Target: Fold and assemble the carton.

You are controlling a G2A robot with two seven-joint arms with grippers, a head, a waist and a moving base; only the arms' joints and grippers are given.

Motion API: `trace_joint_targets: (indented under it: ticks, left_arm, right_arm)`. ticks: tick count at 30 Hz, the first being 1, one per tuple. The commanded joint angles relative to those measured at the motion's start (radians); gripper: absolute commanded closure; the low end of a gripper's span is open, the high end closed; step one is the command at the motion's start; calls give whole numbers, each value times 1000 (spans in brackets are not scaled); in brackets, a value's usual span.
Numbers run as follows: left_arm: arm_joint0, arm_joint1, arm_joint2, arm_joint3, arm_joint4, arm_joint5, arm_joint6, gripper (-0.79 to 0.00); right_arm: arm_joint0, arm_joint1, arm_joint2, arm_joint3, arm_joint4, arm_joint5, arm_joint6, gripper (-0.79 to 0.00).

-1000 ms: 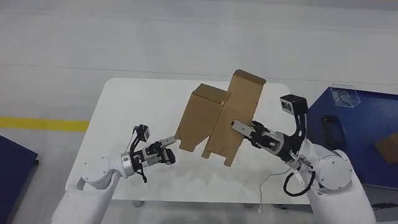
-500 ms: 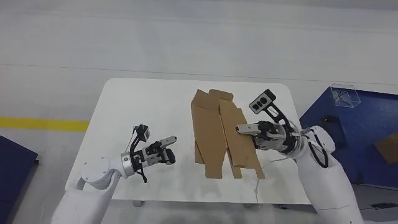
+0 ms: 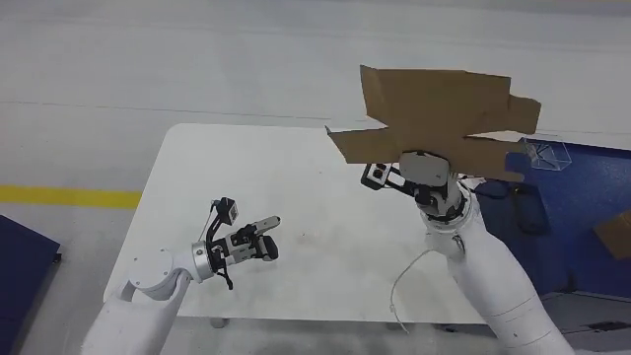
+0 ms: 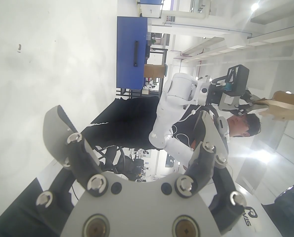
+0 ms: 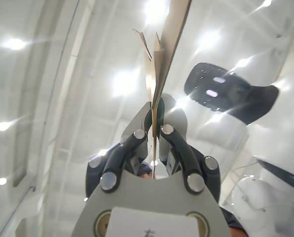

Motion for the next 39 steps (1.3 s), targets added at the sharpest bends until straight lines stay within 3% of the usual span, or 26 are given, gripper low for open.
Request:
trace_joint_targets:
  ticks: [1,4,7,10,15,19,22,25,27,32,39]
  left_arm:
    - [0,0,0,0,0,0,0,-785]
    - [0,0,0,0,0,0,0,-785]
    - [0,0,0,0,0,0,0,-785]
    - [0,0,0,0,0,0,0,-785]
    - [0,0,0,0,0,0,0,-785]
    - [0,0,0,0,0,0,0,-785]
    - [0,0,0,0,0,0,0,-785]
    - [0,0,0,0,0,0,0,-785]
    - [0,0,0,0,0,0,0,-785]
    - [0,0,0,0,0,0,0,-785]
    - [0,0,0,0,0,0,0,-785]
  right_arm:
    - [-2,0,-3,8,49,20,-19,0]
    - [-3,2,9,22,19,18,-18,0]
    - [2,11,44,55,-161,-47,47,0]
    - [-7,28,113,91,-483,-251,141,0]
    - [-93,44,219,27,-737,-578,125,0]
    - [-200,50,316,-62,-884,-858,54,0]
    - [-283,49,383,-112,-1041,-1122,-73,0]
    - [-364,37,442,-140,-1329,-1464,-294,0]
    - [-401,23,439,-152,-1504,-1577,-441,0]
    - [-416,-10,440,-150,-1858,-1622,-744,0]
    - [-415,-12,442,-148,-1876,-1623,-765,0]
